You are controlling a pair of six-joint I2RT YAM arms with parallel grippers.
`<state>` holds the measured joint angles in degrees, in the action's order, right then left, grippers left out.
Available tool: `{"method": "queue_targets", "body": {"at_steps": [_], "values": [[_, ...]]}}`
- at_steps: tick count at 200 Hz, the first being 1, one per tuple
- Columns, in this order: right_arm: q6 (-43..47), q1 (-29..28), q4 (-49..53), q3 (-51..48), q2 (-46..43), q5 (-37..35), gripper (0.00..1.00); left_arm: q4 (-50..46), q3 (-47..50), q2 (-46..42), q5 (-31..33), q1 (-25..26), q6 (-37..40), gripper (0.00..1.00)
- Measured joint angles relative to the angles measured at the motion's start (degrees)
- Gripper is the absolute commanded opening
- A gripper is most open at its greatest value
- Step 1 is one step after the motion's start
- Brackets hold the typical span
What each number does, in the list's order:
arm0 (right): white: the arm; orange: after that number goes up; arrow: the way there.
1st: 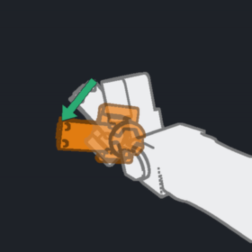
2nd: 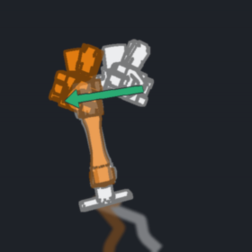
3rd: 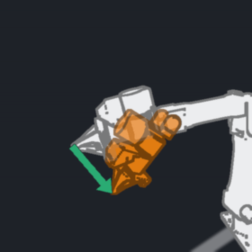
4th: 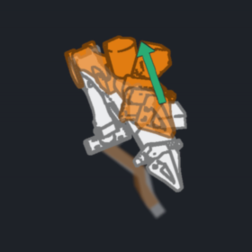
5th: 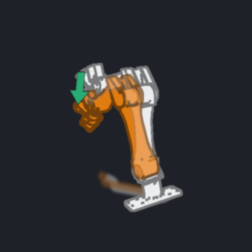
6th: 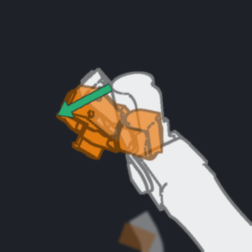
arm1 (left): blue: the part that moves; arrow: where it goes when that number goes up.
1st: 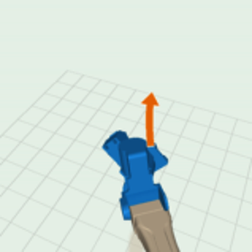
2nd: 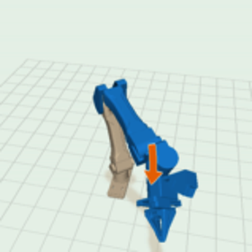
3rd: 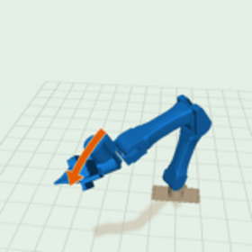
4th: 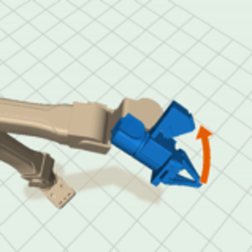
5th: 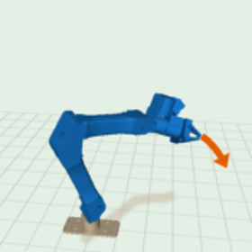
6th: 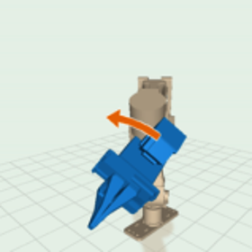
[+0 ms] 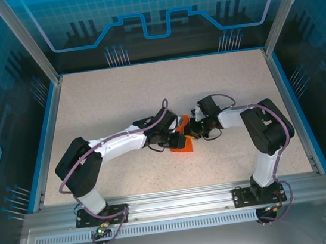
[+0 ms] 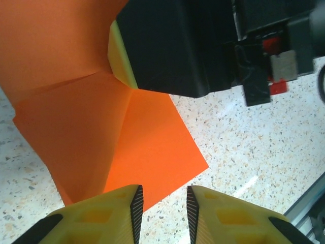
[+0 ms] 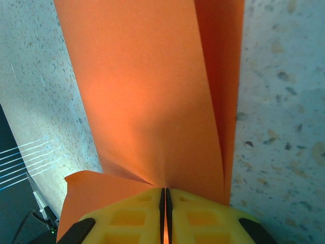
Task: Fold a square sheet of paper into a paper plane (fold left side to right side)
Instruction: Fold the triangle a second time at the center of the table.
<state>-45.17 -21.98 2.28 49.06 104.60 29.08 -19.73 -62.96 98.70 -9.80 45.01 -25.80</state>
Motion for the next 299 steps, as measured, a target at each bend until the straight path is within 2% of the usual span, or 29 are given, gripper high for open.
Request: {"method": "queue_targets", "body": {"at_steps": [224,299], "values": [[0.66,0.0,0.17,0.02,0.0,0.0,0.13,5.33,8.39,2.73,0.55,0.0,-3.06,0.25],[1.07,-0.02,0.48,0.02,0.0,0.52,0.13,8.57,13.2,-0.76,2.45,0.02,-5.44,0.24]]}}
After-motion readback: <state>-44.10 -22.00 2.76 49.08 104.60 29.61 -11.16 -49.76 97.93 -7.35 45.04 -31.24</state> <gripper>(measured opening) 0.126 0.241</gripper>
